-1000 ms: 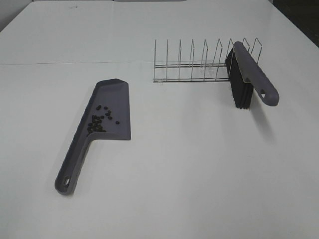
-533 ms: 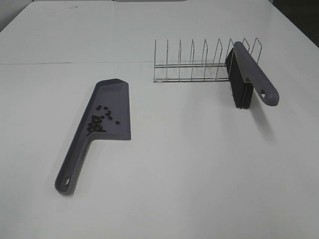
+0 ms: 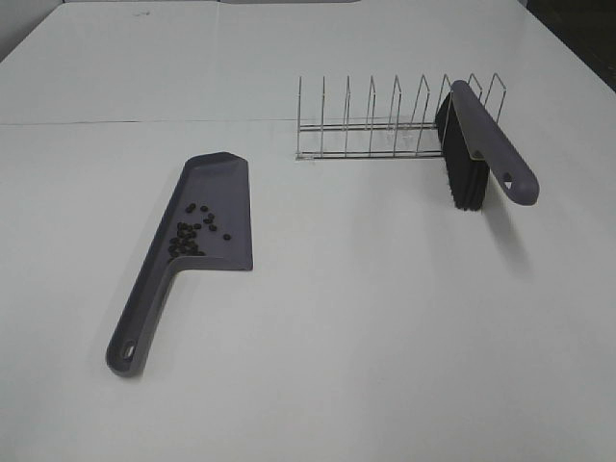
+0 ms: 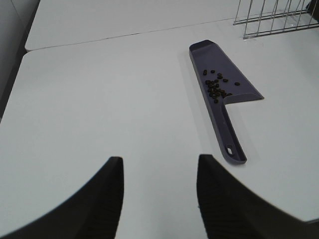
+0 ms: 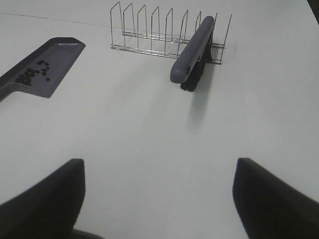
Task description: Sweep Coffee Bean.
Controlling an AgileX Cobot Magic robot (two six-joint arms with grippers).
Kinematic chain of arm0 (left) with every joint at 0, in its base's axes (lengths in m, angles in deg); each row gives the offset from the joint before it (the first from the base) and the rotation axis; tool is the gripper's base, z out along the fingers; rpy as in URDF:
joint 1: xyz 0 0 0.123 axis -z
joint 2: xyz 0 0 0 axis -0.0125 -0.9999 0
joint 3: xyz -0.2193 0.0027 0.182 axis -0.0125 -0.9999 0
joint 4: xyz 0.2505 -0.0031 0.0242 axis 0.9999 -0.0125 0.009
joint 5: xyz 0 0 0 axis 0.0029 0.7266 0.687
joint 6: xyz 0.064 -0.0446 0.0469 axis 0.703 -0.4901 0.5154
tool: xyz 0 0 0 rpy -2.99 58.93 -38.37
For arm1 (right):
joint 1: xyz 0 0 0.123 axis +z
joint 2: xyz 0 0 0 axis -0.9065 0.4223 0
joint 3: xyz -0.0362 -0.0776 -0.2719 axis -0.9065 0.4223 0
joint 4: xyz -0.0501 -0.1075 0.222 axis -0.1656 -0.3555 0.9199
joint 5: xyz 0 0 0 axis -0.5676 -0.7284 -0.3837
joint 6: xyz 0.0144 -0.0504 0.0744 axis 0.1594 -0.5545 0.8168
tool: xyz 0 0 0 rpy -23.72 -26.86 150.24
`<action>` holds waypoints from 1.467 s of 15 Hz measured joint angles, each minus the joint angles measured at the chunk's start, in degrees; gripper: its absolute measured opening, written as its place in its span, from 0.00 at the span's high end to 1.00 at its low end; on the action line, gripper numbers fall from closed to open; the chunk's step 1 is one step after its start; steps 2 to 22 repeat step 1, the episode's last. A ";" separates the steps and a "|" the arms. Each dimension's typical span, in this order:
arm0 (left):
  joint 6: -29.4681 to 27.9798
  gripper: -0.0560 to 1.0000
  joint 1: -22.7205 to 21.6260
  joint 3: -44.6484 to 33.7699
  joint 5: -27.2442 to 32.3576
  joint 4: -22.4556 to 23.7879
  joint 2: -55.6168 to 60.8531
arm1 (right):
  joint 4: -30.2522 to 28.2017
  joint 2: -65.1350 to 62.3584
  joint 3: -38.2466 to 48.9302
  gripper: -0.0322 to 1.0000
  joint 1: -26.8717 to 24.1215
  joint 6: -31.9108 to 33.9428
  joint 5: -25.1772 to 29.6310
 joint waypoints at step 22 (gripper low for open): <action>0.00 0.54 0.00 0.00 0.00 0.00 0.00 | 0.00 0.00 0.00 0.23 0.00 0.00 0.00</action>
